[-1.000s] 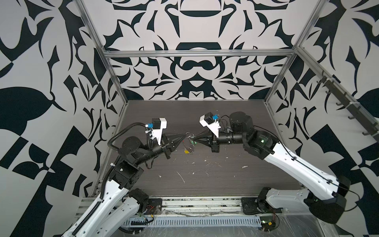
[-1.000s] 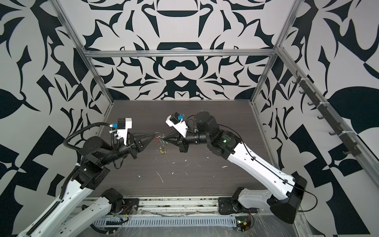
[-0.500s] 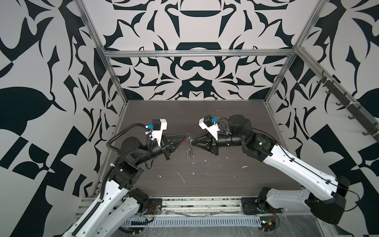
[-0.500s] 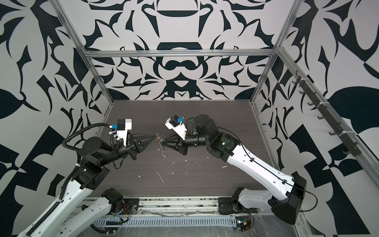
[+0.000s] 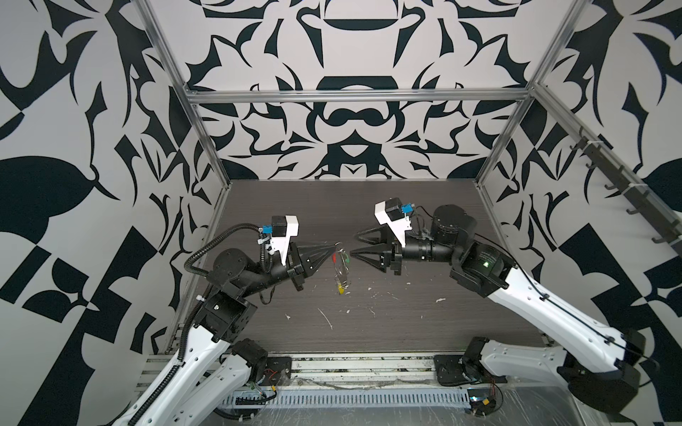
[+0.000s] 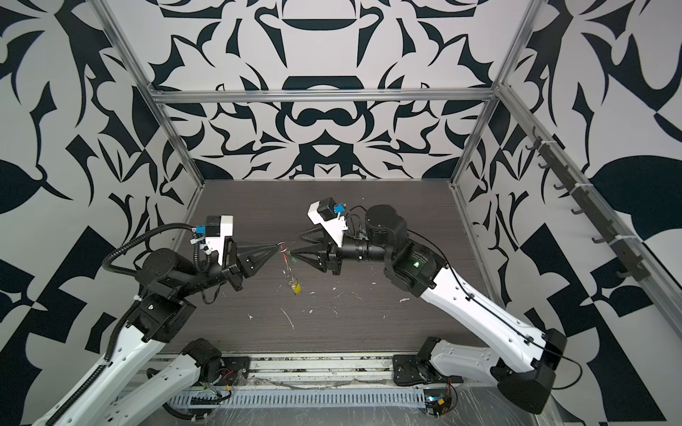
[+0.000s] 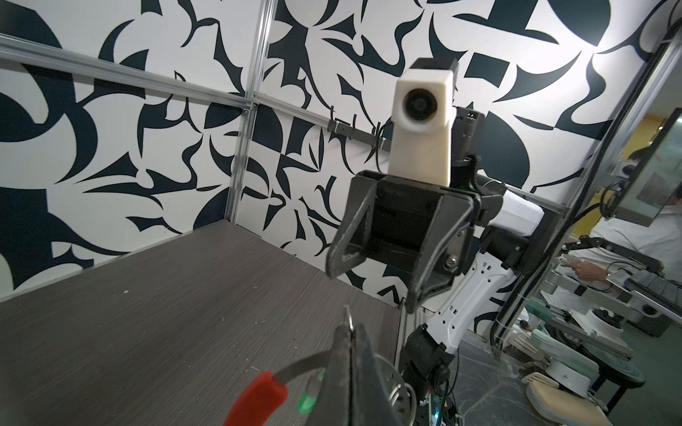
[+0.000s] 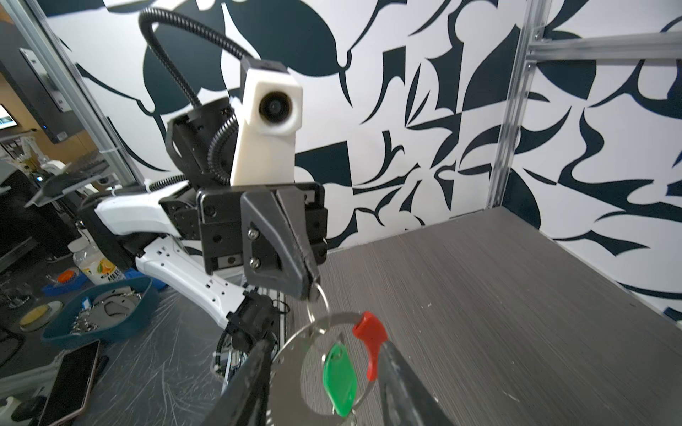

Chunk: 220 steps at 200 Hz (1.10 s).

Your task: Remove the keys from the keyring

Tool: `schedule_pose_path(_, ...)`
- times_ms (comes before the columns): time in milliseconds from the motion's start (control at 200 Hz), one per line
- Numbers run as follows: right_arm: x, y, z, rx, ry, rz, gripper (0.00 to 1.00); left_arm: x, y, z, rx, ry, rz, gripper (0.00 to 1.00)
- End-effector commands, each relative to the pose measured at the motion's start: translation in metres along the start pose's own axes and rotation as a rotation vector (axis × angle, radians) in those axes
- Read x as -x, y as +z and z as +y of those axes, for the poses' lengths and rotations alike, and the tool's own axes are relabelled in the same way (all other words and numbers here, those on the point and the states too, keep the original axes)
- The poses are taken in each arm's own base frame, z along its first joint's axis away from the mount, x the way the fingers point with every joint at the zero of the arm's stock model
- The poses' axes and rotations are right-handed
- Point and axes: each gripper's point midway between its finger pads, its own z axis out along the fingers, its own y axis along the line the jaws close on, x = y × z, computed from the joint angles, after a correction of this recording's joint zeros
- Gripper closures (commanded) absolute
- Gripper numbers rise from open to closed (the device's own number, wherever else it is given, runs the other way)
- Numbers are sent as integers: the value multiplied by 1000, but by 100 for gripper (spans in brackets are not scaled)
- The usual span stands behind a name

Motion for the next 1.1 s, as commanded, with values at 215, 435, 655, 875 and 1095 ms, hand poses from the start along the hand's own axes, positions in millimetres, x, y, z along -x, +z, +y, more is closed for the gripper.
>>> schedule_pose_path(215, 23, 9, 23, 185, 19, -106, 57, 9, -2, -9, -42, 26, -41, 100)
schedule_pose_path(435, 14, 12, 23, 198, 46, -83, 77, 10, -2, -8, -37, 28, -47, 100)
schedule_pose_path(655, 5, 15, 22, 212, 72, -60, 83, 10, -2, -7, -29, 26, -50, 100)
schedule_pose_path(875, -1, 15, 20, 203, 82, -52, 97, 11, -3, -6, -22, 26, -53, 100)
schedule_pose_path(1095, -6, 12, 18, 179, 92, -25, 100, 9, -1, -2, -4, -6, -32, 100)
